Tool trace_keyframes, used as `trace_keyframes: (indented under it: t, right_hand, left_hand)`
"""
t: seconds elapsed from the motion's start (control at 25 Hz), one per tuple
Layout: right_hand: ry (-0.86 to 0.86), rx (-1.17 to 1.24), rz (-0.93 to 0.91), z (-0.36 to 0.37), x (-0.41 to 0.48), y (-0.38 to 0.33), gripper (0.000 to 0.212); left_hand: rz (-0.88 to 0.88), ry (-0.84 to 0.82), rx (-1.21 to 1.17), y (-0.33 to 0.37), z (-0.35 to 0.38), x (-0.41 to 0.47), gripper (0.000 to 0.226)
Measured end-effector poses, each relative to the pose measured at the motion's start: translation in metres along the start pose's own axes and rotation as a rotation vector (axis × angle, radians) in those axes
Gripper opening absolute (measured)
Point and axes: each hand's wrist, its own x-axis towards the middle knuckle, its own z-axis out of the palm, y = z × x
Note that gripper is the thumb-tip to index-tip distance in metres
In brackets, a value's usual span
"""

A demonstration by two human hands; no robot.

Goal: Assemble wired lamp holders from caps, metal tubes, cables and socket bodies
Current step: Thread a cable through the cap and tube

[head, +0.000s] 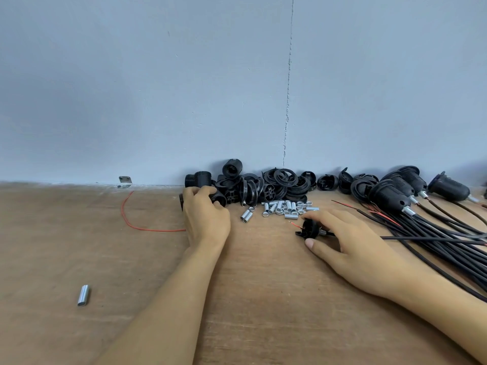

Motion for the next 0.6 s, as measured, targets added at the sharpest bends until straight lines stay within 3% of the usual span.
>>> trace_keyframes:
  t: [0.6]
  right_hand:
    - [0.001,0.030,0.016,-0.0009,-0.0005,-0.0015,0.036]
  left_hand:
    - [-0.219,0.227,-0.341,0.0060,-0.0096,0.0037,0.020]
